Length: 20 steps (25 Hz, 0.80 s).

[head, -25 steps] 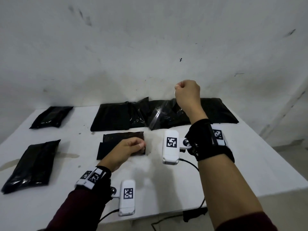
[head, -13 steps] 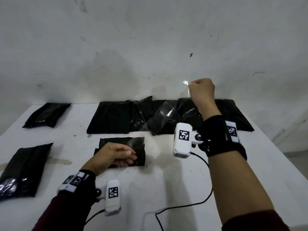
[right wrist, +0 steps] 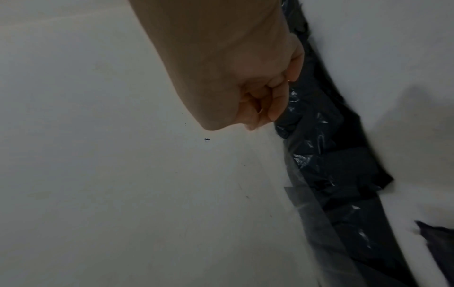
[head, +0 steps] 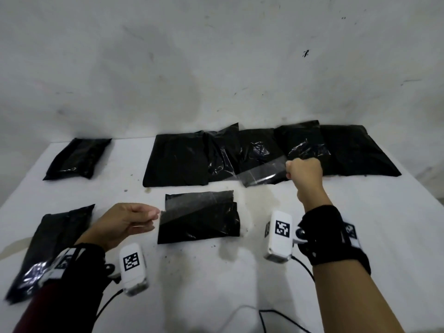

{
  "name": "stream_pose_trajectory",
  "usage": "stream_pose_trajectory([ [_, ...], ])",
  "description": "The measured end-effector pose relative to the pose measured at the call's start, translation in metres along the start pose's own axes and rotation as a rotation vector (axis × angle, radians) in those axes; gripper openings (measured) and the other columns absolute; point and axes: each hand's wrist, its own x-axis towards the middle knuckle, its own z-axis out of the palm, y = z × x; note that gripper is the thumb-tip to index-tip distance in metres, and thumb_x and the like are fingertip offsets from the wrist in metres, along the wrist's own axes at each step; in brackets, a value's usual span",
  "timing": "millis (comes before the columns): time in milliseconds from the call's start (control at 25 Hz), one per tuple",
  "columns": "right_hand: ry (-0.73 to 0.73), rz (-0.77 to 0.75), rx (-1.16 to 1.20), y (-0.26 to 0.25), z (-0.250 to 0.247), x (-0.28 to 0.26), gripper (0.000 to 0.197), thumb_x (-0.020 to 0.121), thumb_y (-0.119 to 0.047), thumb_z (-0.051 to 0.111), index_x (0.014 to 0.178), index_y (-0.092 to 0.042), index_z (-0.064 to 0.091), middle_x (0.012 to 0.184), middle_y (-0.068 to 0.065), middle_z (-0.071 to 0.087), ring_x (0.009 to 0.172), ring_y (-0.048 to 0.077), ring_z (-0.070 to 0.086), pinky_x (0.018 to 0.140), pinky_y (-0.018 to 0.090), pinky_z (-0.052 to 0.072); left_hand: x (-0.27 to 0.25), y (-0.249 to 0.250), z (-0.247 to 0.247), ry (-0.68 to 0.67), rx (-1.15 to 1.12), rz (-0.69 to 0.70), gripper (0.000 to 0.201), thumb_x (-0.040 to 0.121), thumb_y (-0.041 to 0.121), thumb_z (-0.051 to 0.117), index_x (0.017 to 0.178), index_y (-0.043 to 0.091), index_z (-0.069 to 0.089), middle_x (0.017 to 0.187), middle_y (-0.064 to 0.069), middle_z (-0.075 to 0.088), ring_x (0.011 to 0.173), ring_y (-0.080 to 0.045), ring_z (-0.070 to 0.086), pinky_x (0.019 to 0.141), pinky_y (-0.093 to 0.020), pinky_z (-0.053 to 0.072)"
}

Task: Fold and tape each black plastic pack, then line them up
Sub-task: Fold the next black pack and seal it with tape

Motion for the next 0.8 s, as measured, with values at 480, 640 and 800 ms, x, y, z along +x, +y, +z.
stream_pose_trajectory([
  [480,0.072,0.305,0.102,0.063,0.043,-0.039,0.012,0.083,0.001,0.051,0.079,0.012,0.051,0.078,0.011,0.042,0.066,0.017,0.035,0.052,0.025,0.023,0.029,-0.035,-0.027,0.322,-0.213,-0.137,0.005,0.086,0.015,0.063,0.082,0.012,0.063,0.074,0.001,0.068,0.071,-0.011,0.059,0.067,-0.027,0.045],
  [640,0.085,0.331,0.086,0.070,0.054,-0.037,0.015,0.083,-0.002,0.051,0.068,-0.005,0.045,0.073,0.011,0.045,0.068,0.020,0.040,0.064,0.029,0.033,0.040,-0.036,-0.025,0.414,-0.185,-0.131,0.006,0.083,0.013,0.067,0.077,0.012,0.064,0.075,0.001,0.058,0.065,-0.009,0.047,0.062,-0.023,0.042],
  [800,0.115,0.357,0.044,0.080,0.061,-0.034,0.013,0.085,-0.007,0.052,0.073,-0.001,0.053,0.076,0.011,0.053,0.070,0.023,0.045,0.077,0.035,0.035,0.050,-0.038,-0.022,0.521,-0.133,-0.119,0.010,0.077,0.010,0.073,0.079,0.006,0.065,0.068,-0.005,0.049,0.058,-0.013,0.040,0.056,-0.023,0.036],
])
